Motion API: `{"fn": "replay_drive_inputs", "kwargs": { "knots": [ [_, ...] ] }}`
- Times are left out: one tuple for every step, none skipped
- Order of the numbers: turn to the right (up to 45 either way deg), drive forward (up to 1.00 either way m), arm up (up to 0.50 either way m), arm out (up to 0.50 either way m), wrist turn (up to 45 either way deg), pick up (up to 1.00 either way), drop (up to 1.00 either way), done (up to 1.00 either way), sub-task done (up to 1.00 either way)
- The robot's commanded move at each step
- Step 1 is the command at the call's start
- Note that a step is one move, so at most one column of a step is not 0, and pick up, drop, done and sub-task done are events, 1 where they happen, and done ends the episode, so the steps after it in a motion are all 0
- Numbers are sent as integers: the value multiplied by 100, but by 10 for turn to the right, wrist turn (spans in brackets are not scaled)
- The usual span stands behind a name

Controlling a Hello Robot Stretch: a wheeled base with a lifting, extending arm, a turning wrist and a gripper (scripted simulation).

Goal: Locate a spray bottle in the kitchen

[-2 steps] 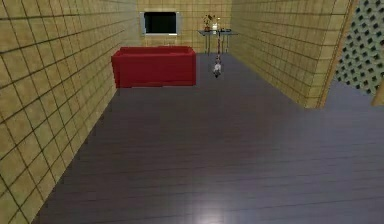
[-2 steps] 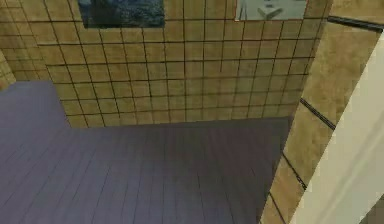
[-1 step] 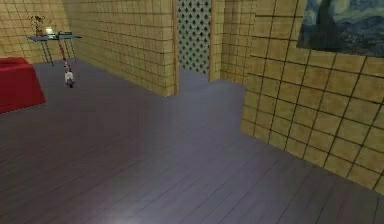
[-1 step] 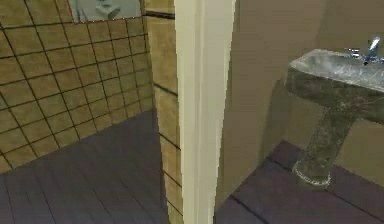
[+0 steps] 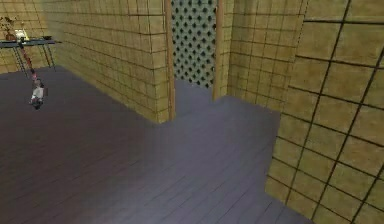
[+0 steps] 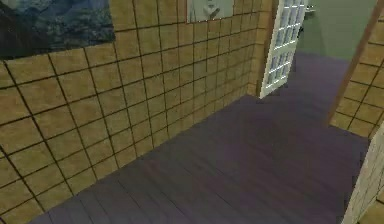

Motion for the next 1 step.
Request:
{"fn": "replay_drive_inputs", "kwargs": {
  "knots": [
    [0, 100, 0, 0, 0, 0, 0, 0, 0]
  ]
}}
